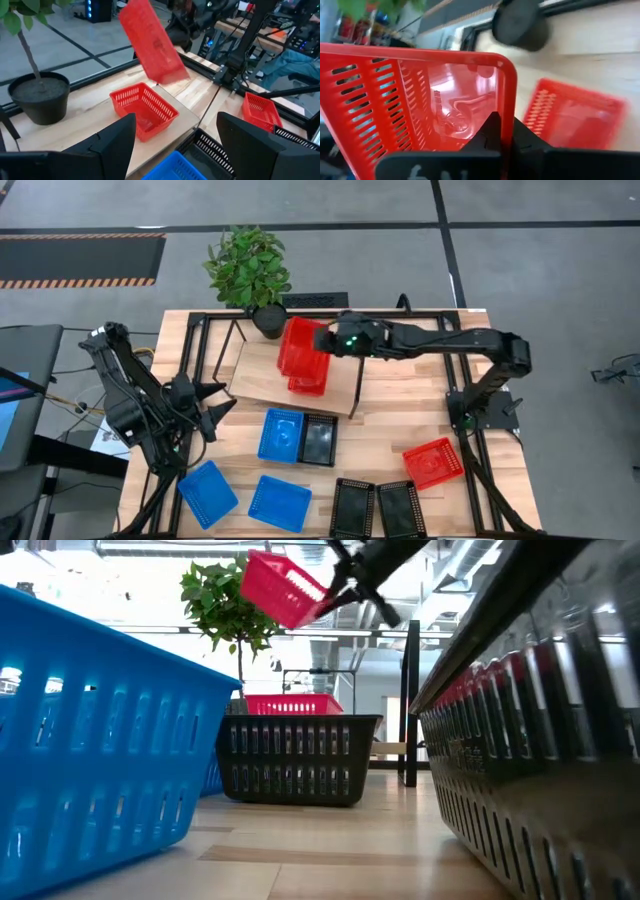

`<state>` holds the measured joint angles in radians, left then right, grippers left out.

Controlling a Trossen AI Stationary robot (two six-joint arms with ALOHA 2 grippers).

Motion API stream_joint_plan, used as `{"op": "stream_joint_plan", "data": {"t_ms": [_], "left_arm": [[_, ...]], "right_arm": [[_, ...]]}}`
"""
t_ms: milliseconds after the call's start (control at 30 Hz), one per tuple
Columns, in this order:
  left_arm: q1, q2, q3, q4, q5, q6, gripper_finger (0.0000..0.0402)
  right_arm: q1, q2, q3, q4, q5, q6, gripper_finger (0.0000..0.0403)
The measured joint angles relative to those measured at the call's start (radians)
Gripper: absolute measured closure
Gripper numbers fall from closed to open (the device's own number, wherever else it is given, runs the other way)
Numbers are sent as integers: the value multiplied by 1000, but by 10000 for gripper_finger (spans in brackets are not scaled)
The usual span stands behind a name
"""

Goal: Stack baskets on shelf by color
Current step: Stack the left red basket on top of the other red basket on the shelf

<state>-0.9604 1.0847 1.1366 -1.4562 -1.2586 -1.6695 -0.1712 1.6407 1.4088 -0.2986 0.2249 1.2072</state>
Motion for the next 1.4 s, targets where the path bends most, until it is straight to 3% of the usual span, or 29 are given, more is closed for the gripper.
{"op": "stream_joint_plan", "data": {"t_ms": [433, 900, 1400], "left_arm": [[0, 1, 0, -21, 18, 13, 136], [0, 1, 0, -29, 22, 29, 136], [0, 1, 0, -30, 22, 29, 136]], "right_arm": [[8, 134, 59, -11, -20, 49, 392], [6, 154, 55, -203, -6, 87, 389], [-3, 154, 55, -212, -11, 98, 388]]}}
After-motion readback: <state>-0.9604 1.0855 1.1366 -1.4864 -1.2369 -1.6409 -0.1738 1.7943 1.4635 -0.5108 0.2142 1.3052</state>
